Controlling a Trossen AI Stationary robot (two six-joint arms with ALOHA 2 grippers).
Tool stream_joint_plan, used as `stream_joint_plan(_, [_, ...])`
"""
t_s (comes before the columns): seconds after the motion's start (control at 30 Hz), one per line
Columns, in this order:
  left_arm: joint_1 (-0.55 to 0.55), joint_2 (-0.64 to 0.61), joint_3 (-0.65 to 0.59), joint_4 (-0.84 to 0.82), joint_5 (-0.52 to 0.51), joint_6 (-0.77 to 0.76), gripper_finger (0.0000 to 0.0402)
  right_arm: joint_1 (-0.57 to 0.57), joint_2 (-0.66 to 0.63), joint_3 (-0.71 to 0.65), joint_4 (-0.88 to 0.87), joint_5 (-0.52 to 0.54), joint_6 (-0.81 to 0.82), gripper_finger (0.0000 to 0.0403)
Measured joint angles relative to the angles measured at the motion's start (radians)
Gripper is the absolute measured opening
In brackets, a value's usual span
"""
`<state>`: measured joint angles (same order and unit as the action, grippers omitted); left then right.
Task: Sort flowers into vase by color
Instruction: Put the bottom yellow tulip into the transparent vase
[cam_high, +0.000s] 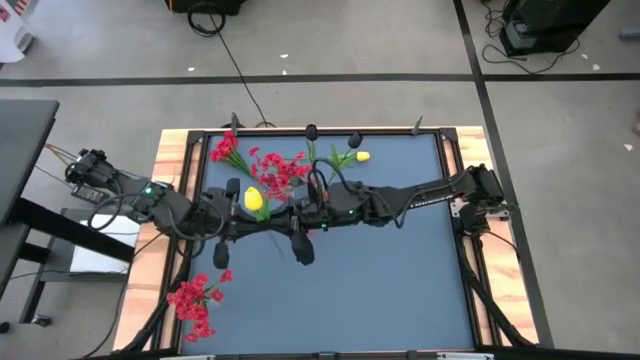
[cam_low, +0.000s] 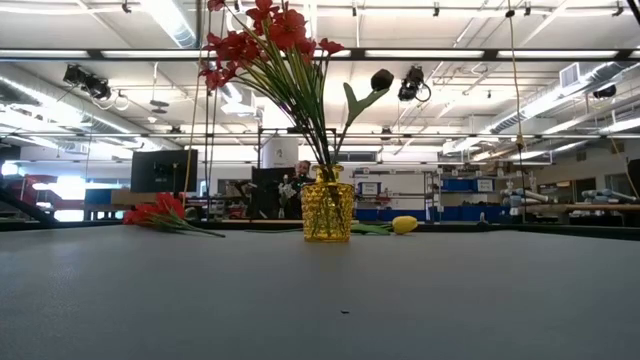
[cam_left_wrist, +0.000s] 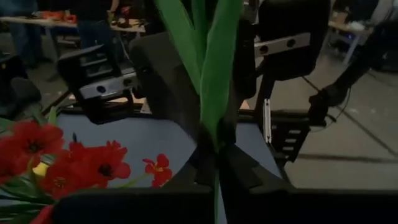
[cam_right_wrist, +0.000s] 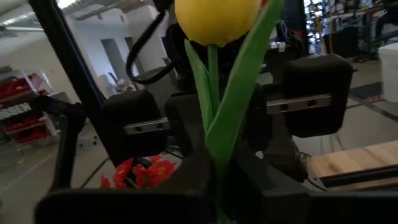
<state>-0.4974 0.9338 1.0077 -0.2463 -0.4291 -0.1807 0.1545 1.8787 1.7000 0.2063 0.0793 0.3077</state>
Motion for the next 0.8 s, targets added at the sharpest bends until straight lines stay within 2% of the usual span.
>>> stream_joint_plan(0.2, [-0.055, -0.056, 0.002, -0.130, 0.004, 0.072, 0.0007, -0.017, -0.031, -0.002, 0.002, 0.033, -0.038, 0.0125])
stream_joint_plan(0.33, [-0.139, -0.137, -0.001, -0.259, 0.043, 0.083, 0.0006, -0.026, -0.079, 0.003, 0.003, 0.124, -0.032, 0.0161])
stream_joint_plan(0.57, [-0.323, -0.305, 0.000, -0.397, 0.062, 0.064, 0.0005, -0.029, -0.114, -0.001, -0.122, 0.220, -0.024, 0.0169])
stream_joint_plan(0.8, [-0.415, -0.454, 0.000, -0.459, 0.235, 0.018, 0.0005, -0.035, -0.115, -0.001, -0.190, 0.270, 0.074, 0.0169])
